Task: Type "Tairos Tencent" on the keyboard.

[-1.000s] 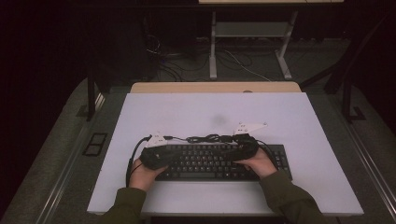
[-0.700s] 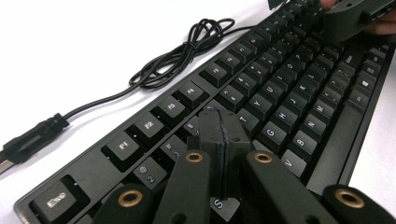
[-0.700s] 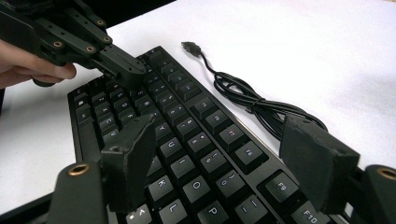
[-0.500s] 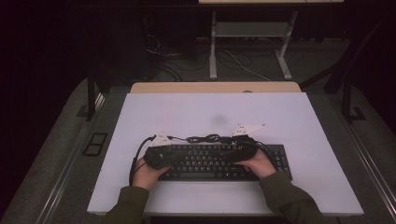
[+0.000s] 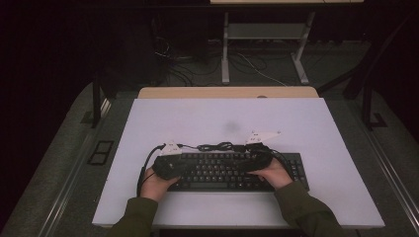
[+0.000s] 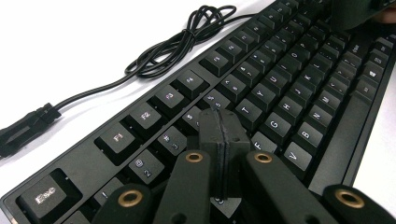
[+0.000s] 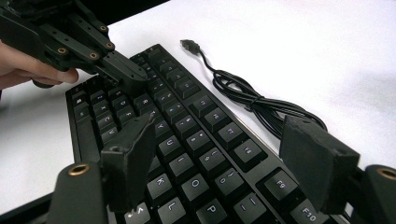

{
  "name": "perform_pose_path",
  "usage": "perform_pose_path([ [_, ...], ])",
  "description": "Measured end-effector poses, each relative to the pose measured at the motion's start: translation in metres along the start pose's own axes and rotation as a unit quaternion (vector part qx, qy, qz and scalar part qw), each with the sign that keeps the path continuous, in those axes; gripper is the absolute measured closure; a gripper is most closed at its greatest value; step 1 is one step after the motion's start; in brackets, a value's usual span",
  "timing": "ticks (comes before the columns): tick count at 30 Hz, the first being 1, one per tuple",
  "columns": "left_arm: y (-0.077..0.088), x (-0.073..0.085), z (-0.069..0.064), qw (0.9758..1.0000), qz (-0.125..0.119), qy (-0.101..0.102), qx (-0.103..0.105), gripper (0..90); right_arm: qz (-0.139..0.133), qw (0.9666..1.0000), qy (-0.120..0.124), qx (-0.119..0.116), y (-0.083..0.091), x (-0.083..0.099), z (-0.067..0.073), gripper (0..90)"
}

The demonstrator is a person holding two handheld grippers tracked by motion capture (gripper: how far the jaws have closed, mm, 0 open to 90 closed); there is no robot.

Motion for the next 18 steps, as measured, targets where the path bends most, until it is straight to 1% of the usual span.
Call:
perform_pose_path([
  [1,-0.0006,0.0011,0.0005,1.0,0.007,-0.006,-0.003,89.3,0.0,1.0,0.0,0.0,-0.0001,0.0001,0.0001,26.7],
  [2,-0.0008,0.0012,0.0004,1.0,0.004,-0.003,-0.001,89.3,0.0,1.0,0.001,0.0,-0.0003,0.0001,0.0002,26.7],
  [5,-0.0001,0.0008,0.0005,0.9999,0.007,-0.008,-0.004,89.3,0.0,1.0,0.001,0.0,-0.0005,0.0,0.0005,26.7],
  [9,0.0007,-0.0006,-0.0009,1.0,-0.002,0.0,0.0,89.2,-0.001,1.0,0.0,-0.001,-0.0005,-0.0003,0.0007,26.7],
  [14,0.0026,-0.0019,-0.001,1.0,-0.008,0.003,0.002,89.2,-0.001,1.0,0.001,-0.001,-0.0003,-0.0004,0.0005,26.7],
  [15,0.0033,-0.0019,-0.0006,1.0,-0.005,0.0,0.003,89.2,-0.001,1.0,0.001,0.0,-0.0004,-0.0004,0.0006,26.7],
  [17,0.0039,-0.0025,-0.0014,0.9999,-0.01,0.004,0.003,89.2,0.0,1.0,0.001,-0.001,-0.0004,-0.0004,0.0011,26.7],
  [18,0.0046,-0.0028,-0.0013,0.9999,-0.01,0.002,0.003,89.1,0.001,1.0,0.0,-0.001,-0.0005,-0.0005,0.0013,26.7],
])
Point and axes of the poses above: each handheld gripper's, and its own axes: y roughly backward along the jaws, x roughly out of its underside, z roughly to its left, the point moved 5 cm from there along -y, roughly forward along the jaws, and after that the axes turned 9 degrees about y, right-handed, at the moved point
